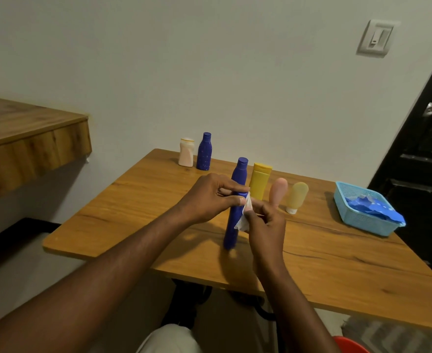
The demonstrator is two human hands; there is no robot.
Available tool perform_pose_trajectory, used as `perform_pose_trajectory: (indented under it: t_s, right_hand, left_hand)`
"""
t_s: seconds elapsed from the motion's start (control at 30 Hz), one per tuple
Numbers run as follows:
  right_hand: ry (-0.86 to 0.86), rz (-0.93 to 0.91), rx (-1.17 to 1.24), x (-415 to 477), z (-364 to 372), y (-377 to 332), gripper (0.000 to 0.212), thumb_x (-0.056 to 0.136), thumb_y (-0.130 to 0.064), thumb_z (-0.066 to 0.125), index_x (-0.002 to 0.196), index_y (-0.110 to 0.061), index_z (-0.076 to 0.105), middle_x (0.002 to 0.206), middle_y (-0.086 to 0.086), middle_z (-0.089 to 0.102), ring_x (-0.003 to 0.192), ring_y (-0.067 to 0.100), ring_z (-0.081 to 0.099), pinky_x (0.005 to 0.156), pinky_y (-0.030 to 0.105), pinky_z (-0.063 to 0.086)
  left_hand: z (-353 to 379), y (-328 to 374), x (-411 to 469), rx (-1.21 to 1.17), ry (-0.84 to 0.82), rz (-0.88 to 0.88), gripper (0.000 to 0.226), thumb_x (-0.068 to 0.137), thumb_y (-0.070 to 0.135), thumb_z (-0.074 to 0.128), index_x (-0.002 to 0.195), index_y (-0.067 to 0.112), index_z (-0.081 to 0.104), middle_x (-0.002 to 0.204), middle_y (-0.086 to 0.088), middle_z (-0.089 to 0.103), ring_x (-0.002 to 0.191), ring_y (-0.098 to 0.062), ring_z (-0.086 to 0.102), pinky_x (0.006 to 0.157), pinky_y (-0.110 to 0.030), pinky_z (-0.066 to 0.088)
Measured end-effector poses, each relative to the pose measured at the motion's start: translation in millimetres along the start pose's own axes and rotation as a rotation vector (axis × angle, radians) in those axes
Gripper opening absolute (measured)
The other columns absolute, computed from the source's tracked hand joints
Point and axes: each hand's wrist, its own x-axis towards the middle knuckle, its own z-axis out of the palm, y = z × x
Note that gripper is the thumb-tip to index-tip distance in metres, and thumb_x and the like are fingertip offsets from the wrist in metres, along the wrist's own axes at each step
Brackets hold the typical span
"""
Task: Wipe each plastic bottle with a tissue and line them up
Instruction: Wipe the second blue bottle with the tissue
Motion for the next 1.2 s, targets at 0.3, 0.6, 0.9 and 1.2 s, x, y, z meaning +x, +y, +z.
perform_pose_trajectory:
  t_s: [0.3, 0.6, 0.9, 1.2]
  right_hand:
    - [-0.037, 0.088, -0.031, -22.3, -7.8, 16.5, 0.011, 0.094, -0.014, 0.066, 0.094, -0.025, 0.068, 0.094, -0.005, 0.070, 0.095, 0.019, 0.067, 0.082, 0.046, 0.060]
    - [-0.068, -0.133, -0.161, -33.2, -5.0, 16.6, 0.016, 0.090, -0.005, 0.068, 0.086, -0.021, 0.071, 0.095, -0.004, 0.067, 0.093, 0.008, 0.064, 0.073, 0.021, 0.052]
    - [-0.013, -0.290, -0.229, -16.8, -2.6, 1.9, 0.020, 0.089, 0.001, 0.062, 0.088, -0.018, 0.067, 0.098, -0.003, 0.063, 0.097, 0.007, 0.059, 0.077, 0.024, 0.051]
    - [-0.308, -0.434, -0.821, -40.6, -15.3, 33.2, 0.023, 0.087, -0.033, 0.071, 0.108, -0.023, 0.074, 0.103, -0.013, 0.052, 0.085, 0.001, 0.052, 0.067, 0.013, 0.042]
  left_hand:
    - [0.6, 3.3, 1.0, -0.024, -0.018, -0.013, 0.032, 0.090, 0.020, 0.078, 0.122, 0.021, 0.075, 0.124, 0.003, 0.073, 0.094, 0.011, 0.065, 0.077, -0.007, 0.051]
    - [2.6, 0.3, 0.3, -0.053, 0.000, -0.010, 0.029, 0.088, 0.022, 0.079, 0.117, 0.021, 0.077, 0.117, 0.005, 0.074, 0.098, 0.012, 0.065, 0.078, -0.005, 0.049]
    - [4.6, 1.0, -0.9, -0.074, 0.022, -0.009, 0.028, 0.089, 0.023, 0.079, 0.117, 0.022, 0.077, 0.117, 0.006, 0.075, 0.101, 0.005, 0.068, 0.079, -0.007, 0.052]
    - [5.6, -1.2, -1.9, -0.103, 0.014, -0.026, 0.029, 0.090, 0.024, 0.078, 0.118, 0.023, 0.076, 0.118, 0.008, 0.074, 0.105, 0.003, 0.068, 0.082, -0.012, 0.053]
